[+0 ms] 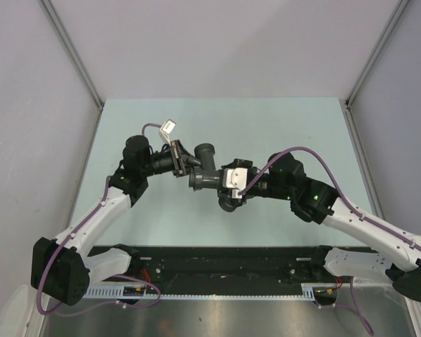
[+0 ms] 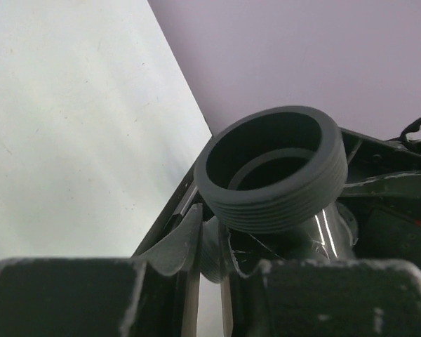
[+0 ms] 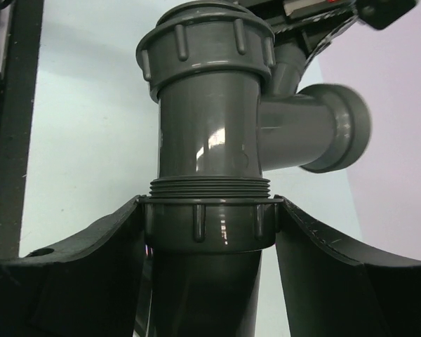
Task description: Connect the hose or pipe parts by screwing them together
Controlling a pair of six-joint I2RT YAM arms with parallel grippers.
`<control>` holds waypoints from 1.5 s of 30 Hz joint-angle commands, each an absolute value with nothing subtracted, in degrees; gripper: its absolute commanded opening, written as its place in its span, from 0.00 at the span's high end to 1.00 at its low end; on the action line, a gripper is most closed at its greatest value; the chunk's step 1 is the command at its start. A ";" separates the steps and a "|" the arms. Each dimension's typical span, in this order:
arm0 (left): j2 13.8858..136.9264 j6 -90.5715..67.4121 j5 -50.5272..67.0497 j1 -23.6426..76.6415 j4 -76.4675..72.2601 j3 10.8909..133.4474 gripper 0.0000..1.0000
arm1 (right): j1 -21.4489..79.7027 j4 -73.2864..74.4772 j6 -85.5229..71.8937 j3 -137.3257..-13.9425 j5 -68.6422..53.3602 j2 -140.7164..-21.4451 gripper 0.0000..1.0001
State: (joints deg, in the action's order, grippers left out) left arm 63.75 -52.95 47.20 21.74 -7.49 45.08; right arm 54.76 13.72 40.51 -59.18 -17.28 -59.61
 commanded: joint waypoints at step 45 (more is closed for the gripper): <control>58.10 -41.40 67.15 27.15 -13.45 53.79 0.57 | 49.05 8.44 33.40 -61.96 -18.99 -64.07 1.00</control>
State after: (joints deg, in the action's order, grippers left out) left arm 59.44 -43.81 64.31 25.26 -11.75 51.99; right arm 49.89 15.33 35.09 -59.29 -20.99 -64.55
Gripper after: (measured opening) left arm 0.421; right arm 0.688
